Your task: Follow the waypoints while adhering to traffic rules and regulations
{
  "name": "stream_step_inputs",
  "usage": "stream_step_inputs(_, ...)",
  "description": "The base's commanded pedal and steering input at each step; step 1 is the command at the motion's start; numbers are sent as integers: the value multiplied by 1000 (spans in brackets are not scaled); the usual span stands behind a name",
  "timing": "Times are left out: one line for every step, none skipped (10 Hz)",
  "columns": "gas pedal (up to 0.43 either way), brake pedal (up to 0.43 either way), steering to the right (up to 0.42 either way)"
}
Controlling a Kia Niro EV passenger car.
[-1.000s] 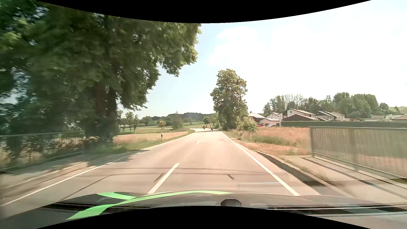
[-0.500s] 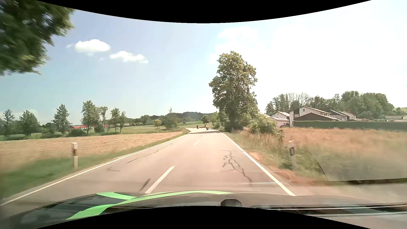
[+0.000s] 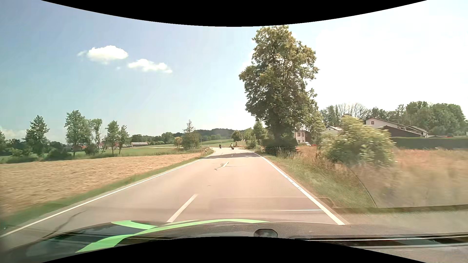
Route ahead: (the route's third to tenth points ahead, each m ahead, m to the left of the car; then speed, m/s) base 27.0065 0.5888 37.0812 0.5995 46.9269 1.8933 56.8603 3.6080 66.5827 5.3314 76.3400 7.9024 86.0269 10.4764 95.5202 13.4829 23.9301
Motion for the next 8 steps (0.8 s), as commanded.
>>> stream_step_inputs(150,0,-7)
stream_step_inputs(150,0,-8)
stream_step_inputs(150,0,-9)
stream_step_inputs(150,0,-12)
stream_step_inputs(150,0,-14)
stream_step_inputs(150,0,-15)
stream_step_inputs(150,0,-16)
stream_step_inputs(157,0,-17)
